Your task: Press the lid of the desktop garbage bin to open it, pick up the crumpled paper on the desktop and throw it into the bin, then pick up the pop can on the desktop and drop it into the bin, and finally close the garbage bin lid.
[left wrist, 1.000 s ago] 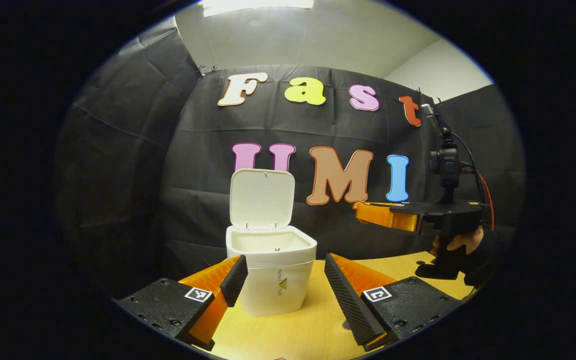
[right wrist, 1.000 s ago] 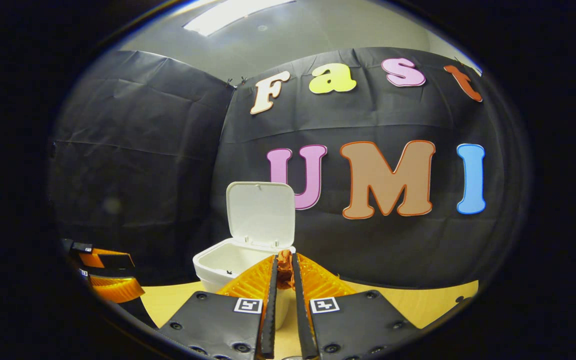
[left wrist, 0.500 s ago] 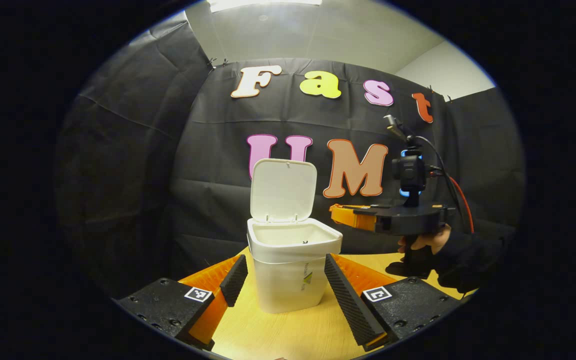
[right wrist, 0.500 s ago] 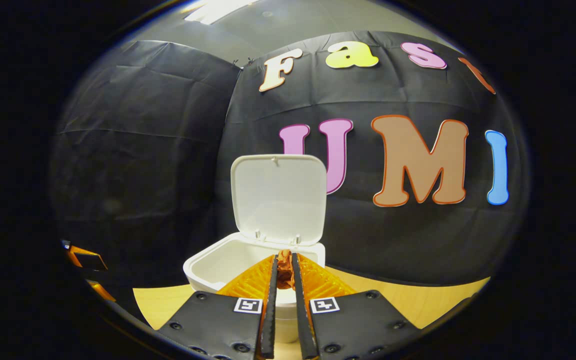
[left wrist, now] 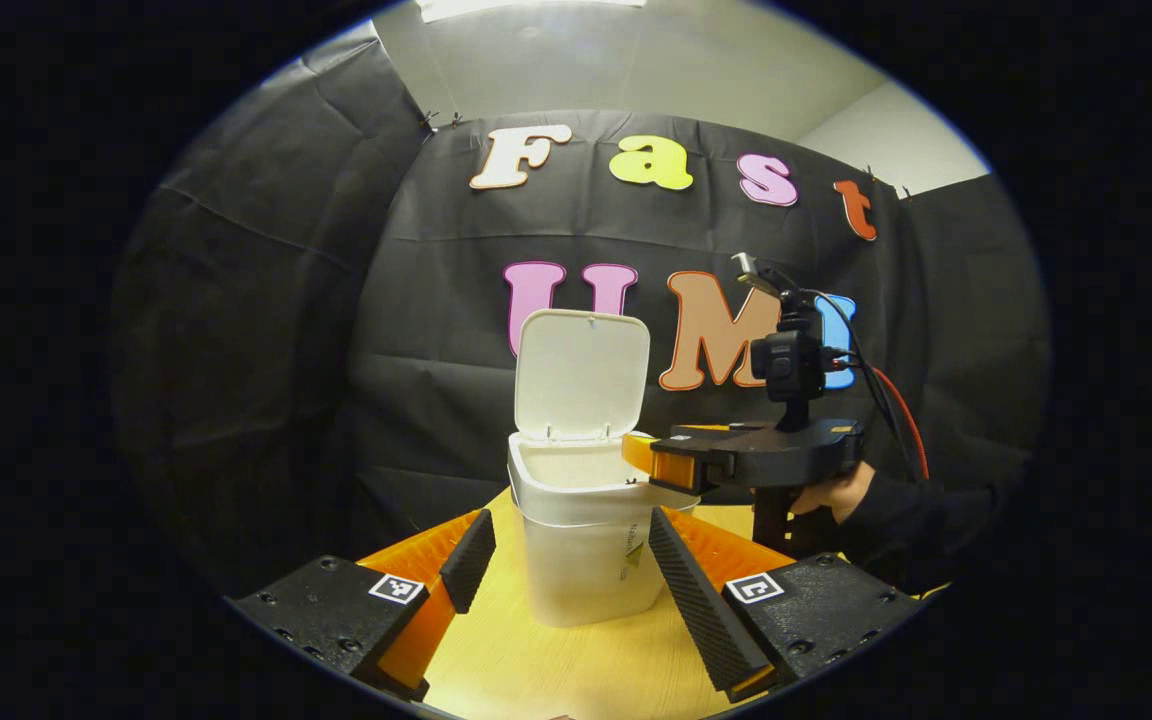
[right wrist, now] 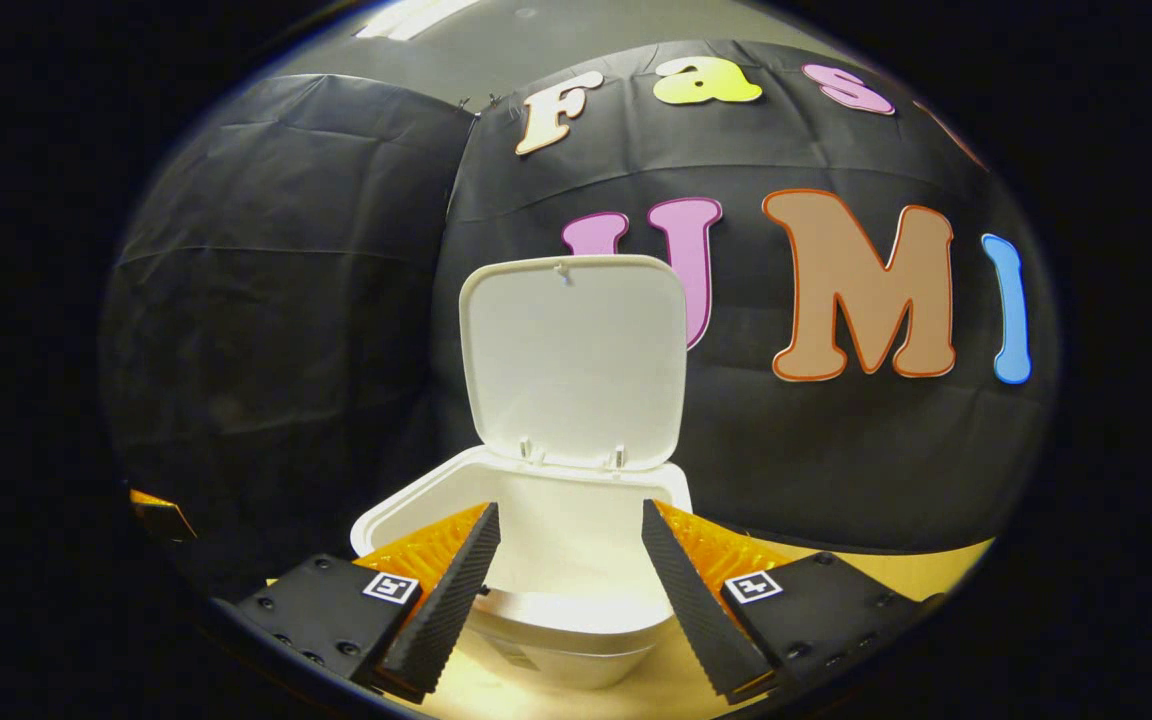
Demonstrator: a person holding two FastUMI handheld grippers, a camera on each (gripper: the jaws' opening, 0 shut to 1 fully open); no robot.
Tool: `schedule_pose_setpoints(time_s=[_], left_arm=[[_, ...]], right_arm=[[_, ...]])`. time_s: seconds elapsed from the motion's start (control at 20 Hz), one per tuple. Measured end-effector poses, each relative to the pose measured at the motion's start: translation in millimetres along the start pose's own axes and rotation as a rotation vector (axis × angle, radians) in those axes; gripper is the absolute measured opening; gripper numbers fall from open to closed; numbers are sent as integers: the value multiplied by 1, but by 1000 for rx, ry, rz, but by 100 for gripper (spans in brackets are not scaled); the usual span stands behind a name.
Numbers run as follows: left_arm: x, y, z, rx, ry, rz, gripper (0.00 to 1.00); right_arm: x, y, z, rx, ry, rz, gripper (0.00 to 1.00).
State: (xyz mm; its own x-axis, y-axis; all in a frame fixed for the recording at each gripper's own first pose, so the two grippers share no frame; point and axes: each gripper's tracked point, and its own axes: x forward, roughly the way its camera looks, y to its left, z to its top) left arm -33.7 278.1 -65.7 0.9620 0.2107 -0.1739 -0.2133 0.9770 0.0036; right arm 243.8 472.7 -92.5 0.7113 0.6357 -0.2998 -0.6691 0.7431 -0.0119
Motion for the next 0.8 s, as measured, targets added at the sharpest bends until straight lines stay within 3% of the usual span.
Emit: schedule_pose_setpoints(time_s=[0.3, 0.4, 0.65, 0.8], left_arm=[[15, -31, 0, -2, -11, -54, 93], [18, -46, 5, -3, -26, -81, 93], [27, -96, 9, 24, -43, -178, 93], [30, -131, 9, 24, -47, -238, 93]], right_arm=[[-62, -20, 44, -3, -147, -36, 98], [-86, -32, 49, -6, -172, -57, 95], [-146, -80, 58, 24, -228, -159, 99], [-189, -117, 57, 38, -255, -252, 95]])
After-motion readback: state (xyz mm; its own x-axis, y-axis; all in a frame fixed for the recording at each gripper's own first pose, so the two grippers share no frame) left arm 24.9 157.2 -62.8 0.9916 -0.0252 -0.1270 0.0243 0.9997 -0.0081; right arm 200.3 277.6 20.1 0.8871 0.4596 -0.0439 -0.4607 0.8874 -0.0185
